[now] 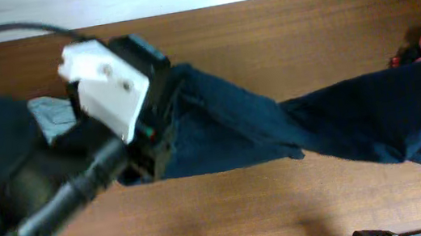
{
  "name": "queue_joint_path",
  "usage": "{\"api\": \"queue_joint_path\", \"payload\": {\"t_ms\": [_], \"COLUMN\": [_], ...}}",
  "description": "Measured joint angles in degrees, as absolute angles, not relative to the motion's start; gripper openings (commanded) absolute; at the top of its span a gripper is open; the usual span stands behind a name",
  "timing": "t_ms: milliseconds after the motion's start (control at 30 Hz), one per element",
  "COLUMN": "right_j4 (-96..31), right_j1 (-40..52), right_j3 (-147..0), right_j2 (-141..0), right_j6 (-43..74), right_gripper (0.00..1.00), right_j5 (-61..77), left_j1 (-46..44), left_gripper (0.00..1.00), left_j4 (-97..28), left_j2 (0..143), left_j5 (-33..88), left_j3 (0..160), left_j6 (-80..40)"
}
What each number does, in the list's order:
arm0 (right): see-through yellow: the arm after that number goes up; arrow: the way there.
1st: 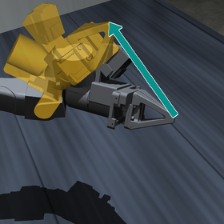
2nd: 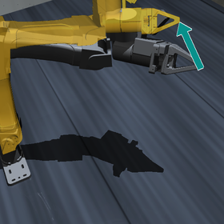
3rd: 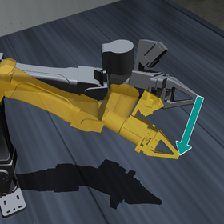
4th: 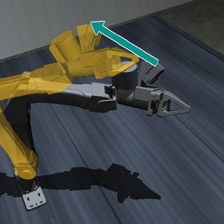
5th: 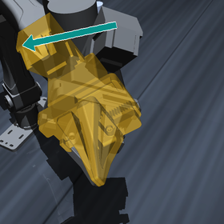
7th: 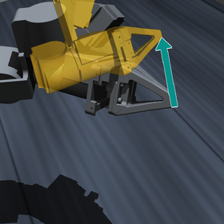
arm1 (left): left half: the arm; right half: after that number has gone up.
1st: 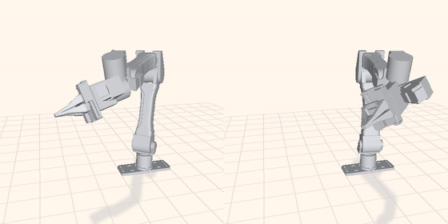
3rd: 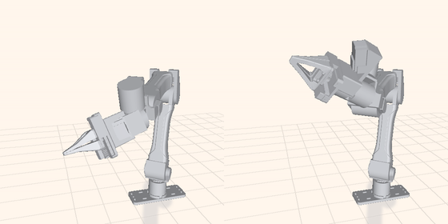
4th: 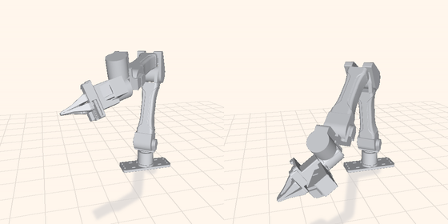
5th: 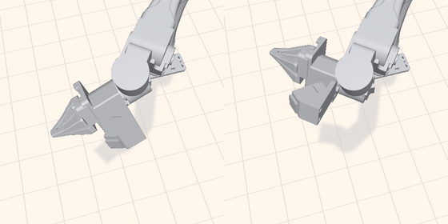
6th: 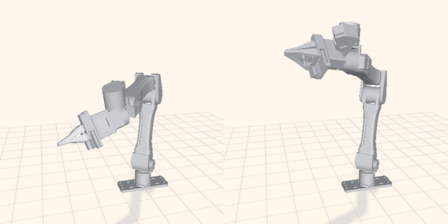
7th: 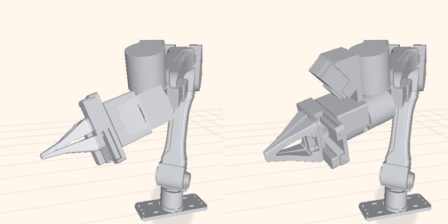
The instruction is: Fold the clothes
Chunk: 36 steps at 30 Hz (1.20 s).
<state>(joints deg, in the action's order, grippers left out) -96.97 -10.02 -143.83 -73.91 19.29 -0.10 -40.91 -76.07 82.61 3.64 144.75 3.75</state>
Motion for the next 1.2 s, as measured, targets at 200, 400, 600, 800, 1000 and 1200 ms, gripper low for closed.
{"api": "queue_joint_path", "payload": {"t_ms": [200,400,600,800,1000,1200], "right_j4": [-97.0,-97.0,-96.6,-82.5,-80.4,-87.5], "right_j1": [-10.0,-10.0,-9.6,-9.6,-9.8,-10.0], "right_j3": [-144.4,-142.6,-139.9,-139.9,-139.3,-139.3], "right_j2": [-74.8,-85.0,-102.0,-118.8,-125.3,-119.9], "right_j6": [19.5,19.5,19.5,17.5,13.3,10.0], "right_gripper": [0.04,0.04,0.04,0.38,0.43,0.50], "right_j5": [1.5,3.0,5.8,6.8,7.6,7.6], "left_j1": [-43.5,-30.6,-16.6,-14.3,-13.0,-11.9], "left_gripper": [0.00,0.00,0.00,0.39,0.95,0.97], "left_j4": [-80.4,-82.1,-79.6,-67.0,-62.8,-71.7], "left_j2": [83.5,94.4,112.9,127.7,133.6,131.4], "left_j5": [-17.5,-22.1,-9.1,-6.4,-11.6,-16.8], "left_j3": [145.8,146.1,146.0,145.8,145.8,146.3], "left_j6": [0.7,-3.9,-5.4,-4.0,-2.3,-0.8]}}
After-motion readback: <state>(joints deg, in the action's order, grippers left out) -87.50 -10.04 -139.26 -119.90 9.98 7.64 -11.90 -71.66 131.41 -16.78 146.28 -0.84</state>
